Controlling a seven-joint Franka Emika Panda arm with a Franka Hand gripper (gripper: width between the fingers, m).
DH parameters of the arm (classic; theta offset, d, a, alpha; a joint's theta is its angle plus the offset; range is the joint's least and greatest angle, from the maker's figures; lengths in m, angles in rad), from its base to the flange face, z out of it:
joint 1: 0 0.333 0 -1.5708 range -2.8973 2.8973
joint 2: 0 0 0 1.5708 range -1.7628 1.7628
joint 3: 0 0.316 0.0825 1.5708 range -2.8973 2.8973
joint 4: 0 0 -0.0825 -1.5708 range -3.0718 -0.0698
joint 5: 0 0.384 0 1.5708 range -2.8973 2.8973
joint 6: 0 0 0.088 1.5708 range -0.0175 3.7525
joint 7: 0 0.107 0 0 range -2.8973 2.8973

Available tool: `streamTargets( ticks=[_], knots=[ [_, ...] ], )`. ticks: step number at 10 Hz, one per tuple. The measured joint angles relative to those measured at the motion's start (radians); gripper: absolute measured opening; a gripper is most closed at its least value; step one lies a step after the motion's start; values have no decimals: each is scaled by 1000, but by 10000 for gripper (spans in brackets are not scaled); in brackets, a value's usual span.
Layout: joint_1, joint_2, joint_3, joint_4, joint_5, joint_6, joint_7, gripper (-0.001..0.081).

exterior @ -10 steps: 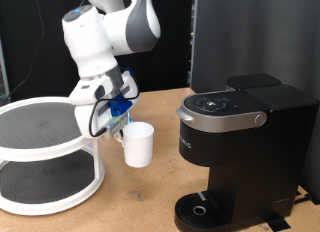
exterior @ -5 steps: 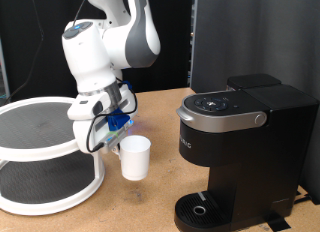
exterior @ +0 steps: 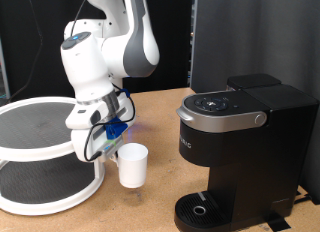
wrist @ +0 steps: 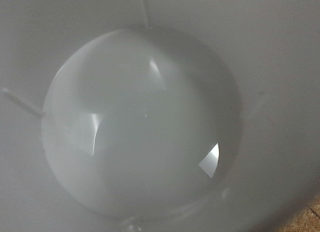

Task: Make a cup of coffee with the keurig machine

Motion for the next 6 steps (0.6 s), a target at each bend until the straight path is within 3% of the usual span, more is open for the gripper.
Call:
streamTargets(
  ticks=[6],
  knots=[
    [16, 59, 35, 23, 91, 39, -37, 69]
  ],
)
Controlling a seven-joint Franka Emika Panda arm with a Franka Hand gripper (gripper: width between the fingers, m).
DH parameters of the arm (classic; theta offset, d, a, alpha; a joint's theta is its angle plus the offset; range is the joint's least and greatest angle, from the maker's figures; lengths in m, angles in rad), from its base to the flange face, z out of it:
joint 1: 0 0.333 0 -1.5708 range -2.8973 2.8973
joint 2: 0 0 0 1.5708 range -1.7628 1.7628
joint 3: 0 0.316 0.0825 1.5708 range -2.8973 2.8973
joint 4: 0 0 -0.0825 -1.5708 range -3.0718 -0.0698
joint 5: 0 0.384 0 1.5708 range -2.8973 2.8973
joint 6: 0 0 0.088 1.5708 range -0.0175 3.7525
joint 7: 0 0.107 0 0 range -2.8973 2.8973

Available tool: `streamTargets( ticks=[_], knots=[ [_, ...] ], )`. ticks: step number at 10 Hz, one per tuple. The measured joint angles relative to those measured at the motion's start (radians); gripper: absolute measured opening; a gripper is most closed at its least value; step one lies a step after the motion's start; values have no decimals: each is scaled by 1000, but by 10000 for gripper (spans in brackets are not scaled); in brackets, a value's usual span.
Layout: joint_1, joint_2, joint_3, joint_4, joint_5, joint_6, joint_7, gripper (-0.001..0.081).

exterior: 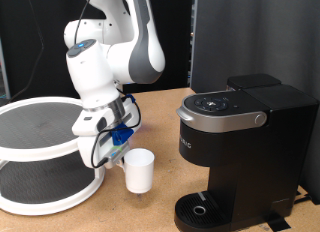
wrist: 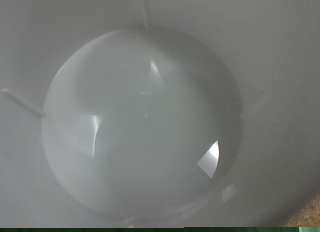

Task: Make a cup of coffee with the keurig machine

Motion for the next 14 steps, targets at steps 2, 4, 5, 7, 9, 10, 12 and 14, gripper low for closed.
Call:
streamTargets(
  ticks=[2, 4, 5, 7, 9, 10, 12, 14],
  knots=[
    [10, 1, 14, 5, 33, 0, -19, 69],
    [18, 1, 32, 10, 69, 0, -39, 69],
    [22, 1, 42, 14, 78, 1, -39, 69],
    [30, 8, 62, 27, 80, 16, -25, 69],
    [34, 35, 83, 53, 80, 31, 5, 69],
    [35, 52, 92, 70, 80, 35, 15, 69],
    [37, 85, 109, 101, 80, 47, 27, 69],
    [39, 112, 125, 130, 81, 57, 38, 69]
  ],
)
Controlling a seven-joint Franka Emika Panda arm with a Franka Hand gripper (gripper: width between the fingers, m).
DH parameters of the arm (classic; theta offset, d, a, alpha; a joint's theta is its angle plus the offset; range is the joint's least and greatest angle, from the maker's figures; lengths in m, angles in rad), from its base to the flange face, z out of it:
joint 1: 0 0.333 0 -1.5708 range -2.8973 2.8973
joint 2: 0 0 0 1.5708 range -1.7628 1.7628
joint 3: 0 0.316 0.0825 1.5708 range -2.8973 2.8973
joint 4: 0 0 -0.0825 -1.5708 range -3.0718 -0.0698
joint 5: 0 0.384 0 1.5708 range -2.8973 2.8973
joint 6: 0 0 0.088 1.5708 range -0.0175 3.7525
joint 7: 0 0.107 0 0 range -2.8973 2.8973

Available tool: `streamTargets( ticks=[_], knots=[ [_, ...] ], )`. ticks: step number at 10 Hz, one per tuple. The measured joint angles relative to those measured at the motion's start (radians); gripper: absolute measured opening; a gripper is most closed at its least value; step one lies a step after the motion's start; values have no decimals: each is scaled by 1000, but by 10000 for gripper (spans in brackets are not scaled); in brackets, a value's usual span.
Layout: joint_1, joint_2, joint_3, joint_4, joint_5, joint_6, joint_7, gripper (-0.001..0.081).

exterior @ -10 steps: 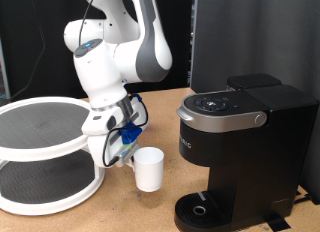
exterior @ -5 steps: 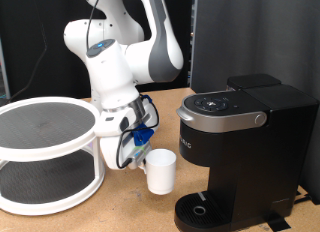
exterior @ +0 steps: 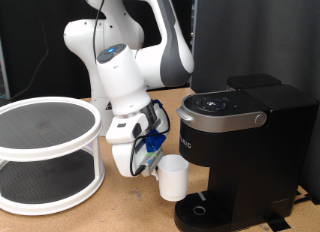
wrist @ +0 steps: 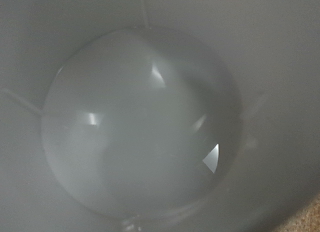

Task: Make a cup of coffee with the keurig machine

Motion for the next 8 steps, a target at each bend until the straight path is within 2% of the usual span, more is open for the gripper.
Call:
streamTargets(
  ticks=[8],
  knots=[
    [1, 74, 45, 87, 0, 16, 53, 69]
  ],
)
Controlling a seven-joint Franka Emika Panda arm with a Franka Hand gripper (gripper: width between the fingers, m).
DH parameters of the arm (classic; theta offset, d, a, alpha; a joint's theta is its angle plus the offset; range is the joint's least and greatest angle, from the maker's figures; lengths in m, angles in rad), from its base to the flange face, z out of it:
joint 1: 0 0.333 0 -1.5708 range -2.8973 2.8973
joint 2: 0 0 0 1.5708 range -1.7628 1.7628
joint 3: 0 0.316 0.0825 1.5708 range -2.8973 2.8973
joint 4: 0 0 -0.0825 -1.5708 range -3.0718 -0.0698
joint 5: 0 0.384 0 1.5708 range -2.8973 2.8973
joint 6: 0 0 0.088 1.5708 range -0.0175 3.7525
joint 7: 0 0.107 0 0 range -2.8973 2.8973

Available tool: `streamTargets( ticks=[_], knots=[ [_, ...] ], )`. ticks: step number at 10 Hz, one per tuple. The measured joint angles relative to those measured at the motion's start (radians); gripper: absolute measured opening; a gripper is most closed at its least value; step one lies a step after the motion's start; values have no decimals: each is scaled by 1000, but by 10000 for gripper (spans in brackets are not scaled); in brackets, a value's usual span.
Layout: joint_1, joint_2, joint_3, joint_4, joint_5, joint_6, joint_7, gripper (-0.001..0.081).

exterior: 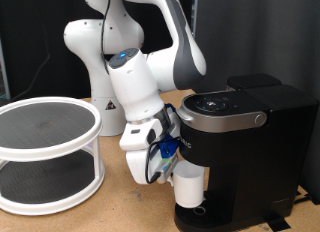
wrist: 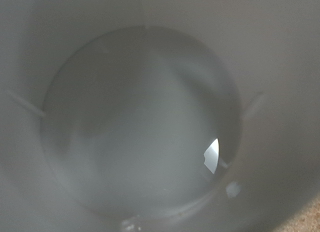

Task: Make a cup of coffee with the keurig machine

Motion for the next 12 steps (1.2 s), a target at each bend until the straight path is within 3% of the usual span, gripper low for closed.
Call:
streamTargets(
  ticks=[6, 12],
  knots=[
    [0, 51, 25, 20, 1, 34, -5, 69],
    [0, 54, 33, 21, 17, 34, -15, 69]
  ],
)
